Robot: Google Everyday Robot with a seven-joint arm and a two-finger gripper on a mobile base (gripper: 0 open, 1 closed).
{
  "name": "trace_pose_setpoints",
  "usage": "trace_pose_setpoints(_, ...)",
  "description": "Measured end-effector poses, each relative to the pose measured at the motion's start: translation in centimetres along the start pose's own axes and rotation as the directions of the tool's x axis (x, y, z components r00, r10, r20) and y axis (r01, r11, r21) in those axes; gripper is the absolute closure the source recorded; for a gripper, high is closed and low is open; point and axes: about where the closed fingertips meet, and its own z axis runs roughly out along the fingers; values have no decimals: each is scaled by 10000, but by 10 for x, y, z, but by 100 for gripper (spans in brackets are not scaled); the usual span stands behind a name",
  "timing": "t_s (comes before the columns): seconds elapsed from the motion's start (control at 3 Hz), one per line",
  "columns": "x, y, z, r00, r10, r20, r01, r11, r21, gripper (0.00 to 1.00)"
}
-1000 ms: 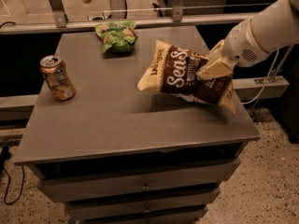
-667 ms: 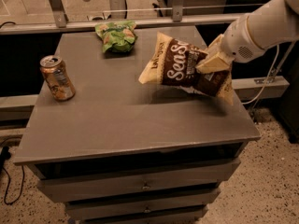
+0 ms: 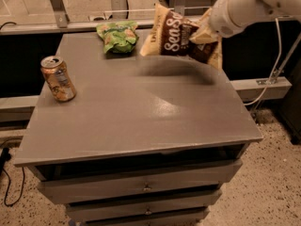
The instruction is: Move brown chip bag near green rice chip bag
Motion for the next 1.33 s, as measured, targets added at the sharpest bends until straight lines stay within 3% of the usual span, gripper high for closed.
trace_pose_setpoints(0.33, -4, -46, 36, 9985, -507, -206, 518, 9971, 562, 100)
trace_pose_setpoints(0.67, -3, -74, 73, 9975, -612, -362, 638, 9950, 762, 100)
trace_pose_setpoints(1.0, -8, -77, 98, 9974, -654, -308, 671, 9961, 566, 100)
trace_pose_setpoints(1.33, -20, -69, 116, 9975, -697, -138, 699, 9974, 163, 94)
